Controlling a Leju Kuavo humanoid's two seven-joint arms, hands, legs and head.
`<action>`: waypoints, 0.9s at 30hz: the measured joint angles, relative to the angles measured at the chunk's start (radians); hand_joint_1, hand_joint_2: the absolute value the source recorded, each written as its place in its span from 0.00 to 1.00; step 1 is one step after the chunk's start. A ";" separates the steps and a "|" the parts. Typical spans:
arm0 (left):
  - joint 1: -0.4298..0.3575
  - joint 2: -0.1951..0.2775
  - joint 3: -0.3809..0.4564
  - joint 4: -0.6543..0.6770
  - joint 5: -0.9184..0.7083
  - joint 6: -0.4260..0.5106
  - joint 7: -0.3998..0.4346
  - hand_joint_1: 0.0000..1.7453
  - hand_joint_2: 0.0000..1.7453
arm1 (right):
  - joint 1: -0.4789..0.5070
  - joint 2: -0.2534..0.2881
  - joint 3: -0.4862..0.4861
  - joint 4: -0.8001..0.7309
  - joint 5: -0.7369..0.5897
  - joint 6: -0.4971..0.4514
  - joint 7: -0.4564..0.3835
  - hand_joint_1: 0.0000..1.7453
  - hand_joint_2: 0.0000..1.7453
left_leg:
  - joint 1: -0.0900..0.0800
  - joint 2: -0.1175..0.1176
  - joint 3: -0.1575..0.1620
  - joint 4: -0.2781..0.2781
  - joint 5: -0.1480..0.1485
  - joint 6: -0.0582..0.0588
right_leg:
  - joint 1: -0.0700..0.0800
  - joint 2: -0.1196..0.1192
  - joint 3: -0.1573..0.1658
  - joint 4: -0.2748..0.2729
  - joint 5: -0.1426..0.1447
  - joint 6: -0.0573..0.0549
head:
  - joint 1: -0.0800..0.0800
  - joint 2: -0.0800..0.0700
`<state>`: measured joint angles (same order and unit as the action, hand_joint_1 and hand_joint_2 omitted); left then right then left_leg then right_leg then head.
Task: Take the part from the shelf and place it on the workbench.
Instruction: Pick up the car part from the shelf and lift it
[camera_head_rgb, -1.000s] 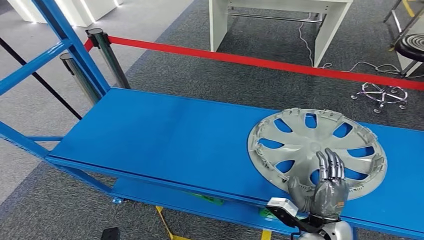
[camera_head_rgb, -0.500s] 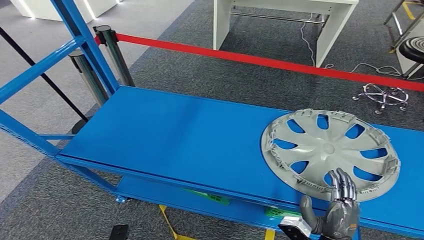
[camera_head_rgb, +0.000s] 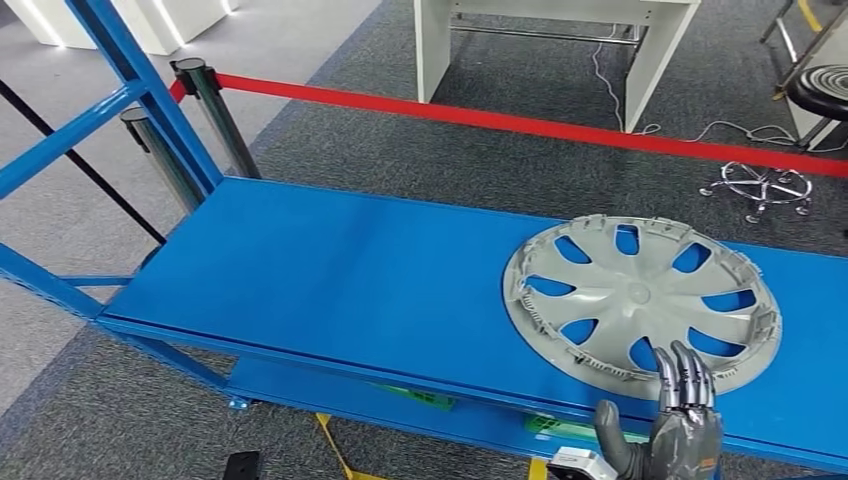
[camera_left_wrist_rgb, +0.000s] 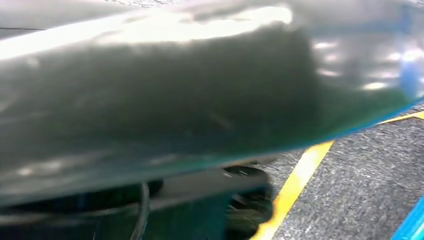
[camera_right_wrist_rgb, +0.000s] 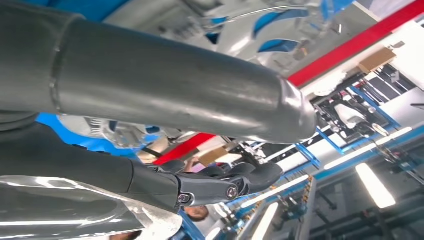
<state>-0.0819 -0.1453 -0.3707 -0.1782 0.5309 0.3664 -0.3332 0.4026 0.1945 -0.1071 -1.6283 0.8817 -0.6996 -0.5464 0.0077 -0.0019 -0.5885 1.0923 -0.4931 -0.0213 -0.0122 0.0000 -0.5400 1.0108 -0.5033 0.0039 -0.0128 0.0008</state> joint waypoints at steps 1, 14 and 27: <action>-0.001 0.000 0.000 0.000 0.002 0.002 0.000 0.00 0.00 | 0.001 0.003 0.000 -0.006 0.002 0.000 -0.001 0.00 0.00 | -0.001 0.000 0.020 -0.044 0.011 0.004 | 0.001 0.001 -0.001 0.001 -0.001 0.004 | 0.001 0.000; 0.000 -0.001 -0.005 0.000 -0.023 0.004 0.009 0.00 0.00 | -0.014 0.005 -0.002 -0.014 -0.074 0.037 -0.006 0.00 0.00 | -0.015 0.004 0.016 -0.077 0.033 0.056 | 0.001 0.000 -0.051 0.154 -0.074 0.028 | 0.010 0.000; -0.001 0.006 -0.001 0.000 0.012 0.008 -0.010 0.00 0.00 | -0.066 0.004 -0.017 0.039 -0.032 0.020 -0.023 0.00 0.00 | -0.010 0.002 -0.086 0.198 -0.109 0.001 | 0.003 -0.004 -0.016 -0.005 0.015 -0.015 | 0.003 0.000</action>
<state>-0.0832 -0.1393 -0.3713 -0.1781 0.5431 0.3744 -0.3428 0.3365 0.1987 -0.1242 -1.5889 0.8493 -0.6792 -0.5695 -0.0020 -0.0001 -0.6744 1.2904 -0.6020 -0.0200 -0.0091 -0.0041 -0.5557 1.0061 -0.4880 -0.0106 -0.0100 0.0008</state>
